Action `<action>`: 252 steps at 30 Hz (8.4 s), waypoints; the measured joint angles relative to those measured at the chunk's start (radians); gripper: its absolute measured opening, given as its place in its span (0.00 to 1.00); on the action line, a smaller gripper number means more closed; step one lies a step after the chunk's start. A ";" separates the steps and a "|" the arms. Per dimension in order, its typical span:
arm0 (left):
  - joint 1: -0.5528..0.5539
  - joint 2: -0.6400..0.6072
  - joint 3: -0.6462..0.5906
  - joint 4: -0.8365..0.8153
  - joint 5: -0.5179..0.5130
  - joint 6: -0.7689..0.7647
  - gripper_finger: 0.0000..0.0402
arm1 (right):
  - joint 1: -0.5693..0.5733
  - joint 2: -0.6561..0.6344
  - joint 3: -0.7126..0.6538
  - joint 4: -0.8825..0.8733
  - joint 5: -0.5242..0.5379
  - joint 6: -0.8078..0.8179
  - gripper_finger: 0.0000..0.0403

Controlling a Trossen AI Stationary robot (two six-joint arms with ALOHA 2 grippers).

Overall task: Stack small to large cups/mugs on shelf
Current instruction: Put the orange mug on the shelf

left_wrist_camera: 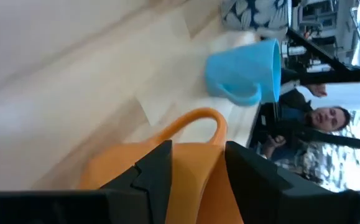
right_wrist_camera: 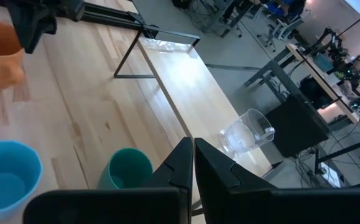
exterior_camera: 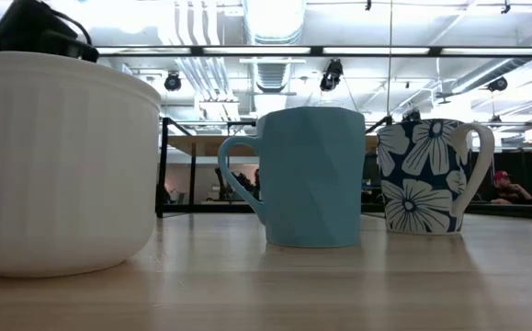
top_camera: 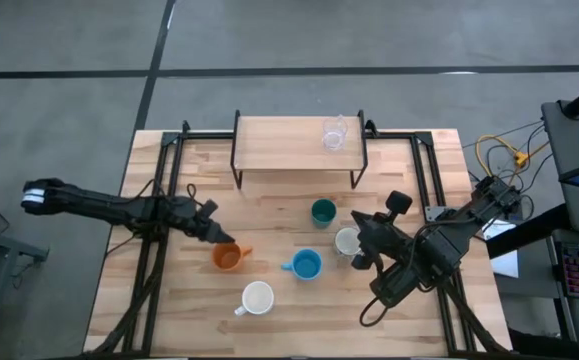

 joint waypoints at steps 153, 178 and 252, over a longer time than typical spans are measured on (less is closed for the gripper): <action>-0.248 0.581 0.827 -1.019 0.051 0.606 0.33 | 0.061 -0.004 -0.120 -0.009 -0.076 0.070 0.02; -0.176 0.661 0.806 -1.028 -0.036 0.705 0.33 | 0.073 -0.089 -0.222 -0.008 -0.045 0.183 0.02; 0.452 0.968 1.773 -1.479 -0.500 1.299 0.00 | 0.110 -0.175 -0.345 0.123 0.006 0.392 0.02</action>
